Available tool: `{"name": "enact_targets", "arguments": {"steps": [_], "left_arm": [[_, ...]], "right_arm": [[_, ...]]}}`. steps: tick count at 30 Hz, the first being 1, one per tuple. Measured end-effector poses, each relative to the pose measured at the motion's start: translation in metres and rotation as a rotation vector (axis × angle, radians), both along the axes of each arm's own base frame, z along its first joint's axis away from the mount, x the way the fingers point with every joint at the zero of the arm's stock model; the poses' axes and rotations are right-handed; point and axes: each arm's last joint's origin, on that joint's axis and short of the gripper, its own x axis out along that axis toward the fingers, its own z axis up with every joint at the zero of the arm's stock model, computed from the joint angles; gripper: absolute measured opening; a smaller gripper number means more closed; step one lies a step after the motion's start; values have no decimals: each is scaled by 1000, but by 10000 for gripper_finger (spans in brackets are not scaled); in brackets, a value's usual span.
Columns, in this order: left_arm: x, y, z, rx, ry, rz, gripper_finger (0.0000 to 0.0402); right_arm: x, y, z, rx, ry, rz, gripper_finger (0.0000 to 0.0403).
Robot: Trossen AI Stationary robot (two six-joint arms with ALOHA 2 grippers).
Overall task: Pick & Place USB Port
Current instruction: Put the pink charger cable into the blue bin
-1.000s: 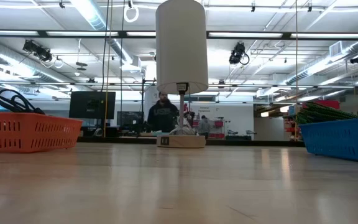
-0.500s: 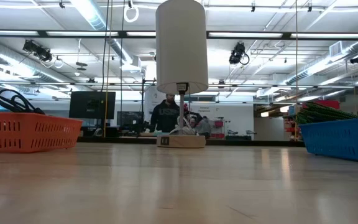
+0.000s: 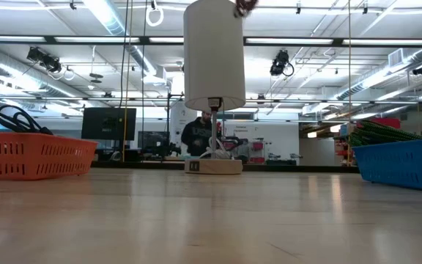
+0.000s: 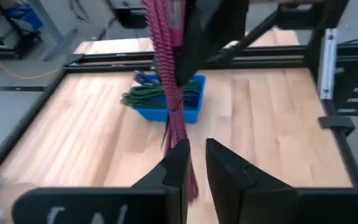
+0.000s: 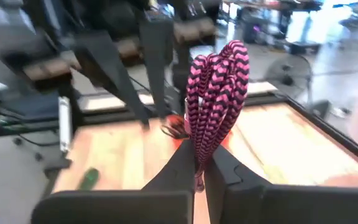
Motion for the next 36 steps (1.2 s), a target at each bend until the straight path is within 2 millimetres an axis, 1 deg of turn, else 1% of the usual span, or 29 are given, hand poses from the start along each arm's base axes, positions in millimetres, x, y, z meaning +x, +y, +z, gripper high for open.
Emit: {"name": "enact_targets", "arguments": {"steps": [5, 9, 13, 21, 25, 29, 36], "left_arm": [[-19, -6, 13, 23, -13, 9, 57], [-30, -13, 10, 35, 40, -9, 57], [-36, -18, 8, 37, 64, 8, 57], [-39, -18, 5, 35, 86, 20, 57], [-39, -18, 5, 33, 86, 22, 57], [-39, -18, 5, 31, 87, 24, 57], [-39, -18, 5, 33, 90, 24, 57]], "right_arm": [[-17, -1, 0, 32, 47, -92, 7], [-32, -3, -4, 73, 89, -178, 6], [-47, -11, -10, 164, 130, -287, 6], [-72, -30, -33, 279, 296, -482, 6], [-83, -36, -40, 349, 362, -566, 6], [-91, -36, -45, 430, 440, -605, 6], [-100, -32, -47, 472, 490, -622, 6]]}}
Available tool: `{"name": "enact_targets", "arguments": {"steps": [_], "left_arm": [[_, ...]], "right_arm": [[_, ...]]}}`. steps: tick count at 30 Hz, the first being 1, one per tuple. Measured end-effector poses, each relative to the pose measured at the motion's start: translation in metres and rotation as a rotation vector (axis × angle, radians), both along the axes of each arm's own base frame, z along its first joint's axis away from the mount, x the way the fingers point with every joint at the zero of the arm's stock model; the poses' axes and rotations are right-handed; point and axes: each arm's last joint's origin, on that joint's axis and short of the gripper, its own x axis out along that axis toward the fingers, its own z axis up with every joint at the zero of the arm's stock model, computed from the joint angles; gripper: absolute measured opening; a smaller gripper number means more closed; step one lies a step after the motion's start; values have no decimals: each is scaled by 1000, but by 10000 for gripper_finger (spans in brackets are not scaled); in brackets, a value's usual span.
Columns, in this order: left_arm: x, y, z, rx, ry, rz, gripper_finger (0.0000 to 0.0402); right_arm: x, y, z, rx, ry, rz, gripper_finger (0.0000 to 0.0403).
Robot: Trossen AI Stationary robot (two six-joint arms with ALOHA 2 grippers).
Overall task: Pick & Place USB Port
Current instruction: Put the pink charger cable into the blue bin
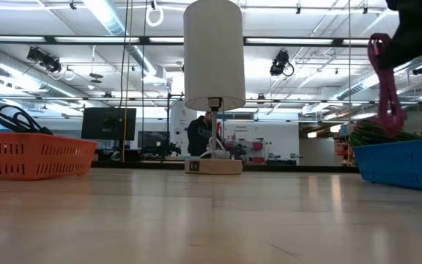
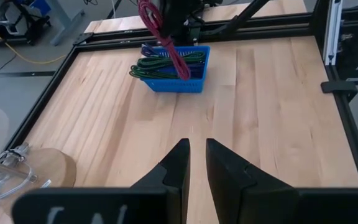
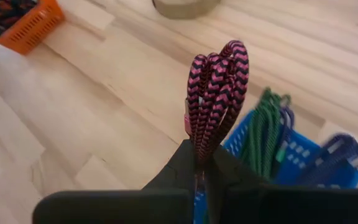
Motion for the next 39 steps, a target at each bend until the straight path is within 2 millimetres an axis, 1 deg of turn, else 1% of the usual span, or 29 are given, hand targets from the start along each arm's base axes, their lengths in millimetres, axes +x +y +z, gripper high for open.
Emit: {"name": "enact_targets", "arguments": {"steps": [9, 17, 26, 31, 39], "left_arm": [[0, 0, -1, -11, 3, 9, 57], [0, 0, -1, -11, 3, 10, 57], [0, 0, -1, -11, 3, 10, 57], [0, 1, -1, -11, 3, 10, 57], [0, 1, -1, -11, 3, 10, 57]], "right_arm": [[-11, 2, -3, 36, 47, -49, 6], [-18, 3, -22, 124, 152, -83, 6], [-15, 6, -24, 158, 125, -68, 19], [-15, 5, -24, 125, 99, -60, 38], [-14, 4, -23, 93, 83, -62, 87]]}}
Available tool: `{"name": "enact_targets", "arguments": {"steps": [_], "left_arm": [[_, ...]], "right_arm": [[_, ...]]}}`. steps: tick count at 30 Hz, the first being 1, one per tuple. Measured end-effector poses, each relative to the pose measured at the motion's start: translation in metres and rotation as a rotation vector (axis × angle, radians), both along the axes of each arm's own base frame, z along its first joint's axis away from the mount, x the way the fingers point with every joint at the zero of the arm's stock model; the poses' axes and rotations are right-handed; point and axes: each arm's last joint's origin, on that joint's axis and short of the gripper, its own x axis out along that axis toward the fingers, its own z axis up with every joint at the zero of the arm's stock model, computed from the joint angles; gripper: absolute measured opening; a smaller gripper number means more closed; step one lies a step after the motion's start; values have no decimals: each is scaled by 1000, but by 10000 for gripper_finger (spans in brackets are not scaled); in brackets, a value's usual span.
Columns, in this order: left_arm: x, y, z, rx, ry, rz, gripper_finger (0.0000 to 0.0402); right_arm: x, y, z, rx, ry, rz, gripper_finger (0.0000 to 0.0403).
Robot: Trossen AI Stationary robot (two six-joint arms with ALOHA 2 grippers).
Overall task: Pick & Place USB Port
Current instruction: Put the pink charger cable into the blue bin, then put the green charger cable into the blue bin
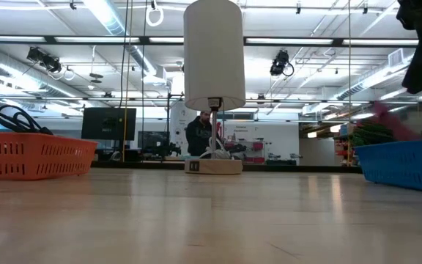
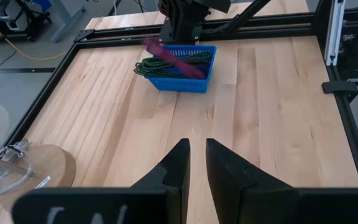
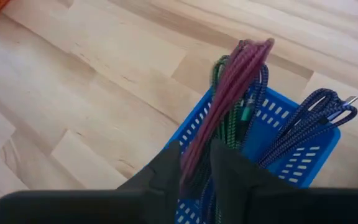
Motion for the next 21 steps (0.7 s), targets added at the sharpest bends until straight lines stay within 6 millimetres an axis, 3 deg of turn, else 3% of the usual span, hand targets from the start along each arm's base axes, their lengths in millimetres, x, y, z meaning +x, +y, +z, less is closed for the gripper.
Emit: {"name": "enact_targets", "arguments": {"steps": [7, 13, 18, 21], "left_arm": [[0, 0, 0, 0, 0, 0, 57], [0, 0, 0, -9, 0, 1, 57], [1, -7, -5, -168, 67, -110, 57], [3, -23, -19, -268, 160, -204, 57]], "right_arm": [[-4, -5, 0, -71, 23, -2, 119], [-5, -9, 2, -160, -9, 3, 121], [2, -6, 7, -250, -120, 50, 115], [7, -1, 11, -261, -159, 99, 114]]}}
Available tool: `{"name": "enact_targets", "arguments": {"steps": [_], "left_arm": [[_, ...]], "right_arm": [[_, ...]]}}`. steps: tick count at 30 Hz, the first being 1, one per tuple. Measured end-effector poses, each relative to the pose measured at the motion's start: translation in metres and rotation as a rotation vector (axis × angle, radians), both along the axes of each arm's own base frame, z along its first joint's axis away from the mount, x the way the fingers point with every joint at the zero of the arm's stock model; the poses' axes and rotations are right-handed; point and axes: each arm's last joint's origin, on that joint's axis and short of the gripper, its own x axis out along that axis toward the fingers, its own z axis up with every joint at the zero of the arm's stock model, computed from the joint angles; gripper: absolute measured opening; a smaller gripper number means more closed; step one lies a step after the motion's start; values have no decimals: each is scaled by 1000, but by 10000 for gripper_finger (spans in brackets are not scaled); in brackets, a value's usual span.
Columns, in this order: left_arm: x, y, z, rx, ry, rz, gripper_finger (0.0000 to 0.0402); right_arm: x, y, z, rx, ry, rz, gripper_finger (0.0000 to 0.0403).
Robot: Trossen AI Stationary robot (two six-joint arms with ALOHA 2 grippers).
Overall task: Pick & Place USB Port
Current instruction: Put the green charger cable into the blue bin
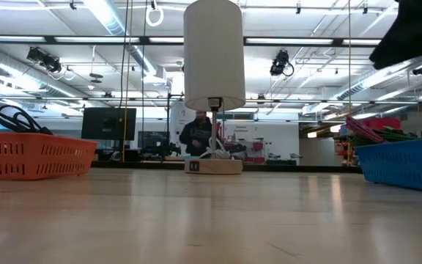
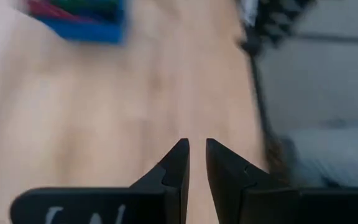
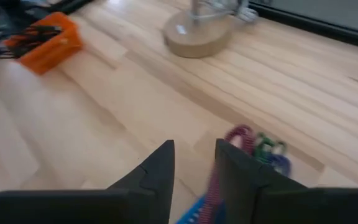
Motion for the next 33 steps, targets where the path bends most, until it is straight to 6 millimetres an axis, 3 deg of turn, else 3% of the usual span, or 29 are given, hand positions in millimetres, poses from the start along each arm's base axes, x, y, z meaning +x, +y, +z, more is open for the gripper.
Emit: {"name": "enact_targets", "arguments": {"steps": [8, 15, 19, 33], "left_arm": [[-2, -72, -83, 68, 243, -206, 58], [-12, -110, -144, 146, 369, -267, 58], [-15, -116, -154, 131, 393, -233, 58], [-16, -117, -154, 81, 419, -212, 58]], "right_arm": [[12, 11, 5, -26, -36, 129, 113], [20, 12, 8, -51, -57, 162, 107], [25, 12, 10, -60, -67, 176, 107], [31, 14, 13, -85, -76, 217, 107]]}}
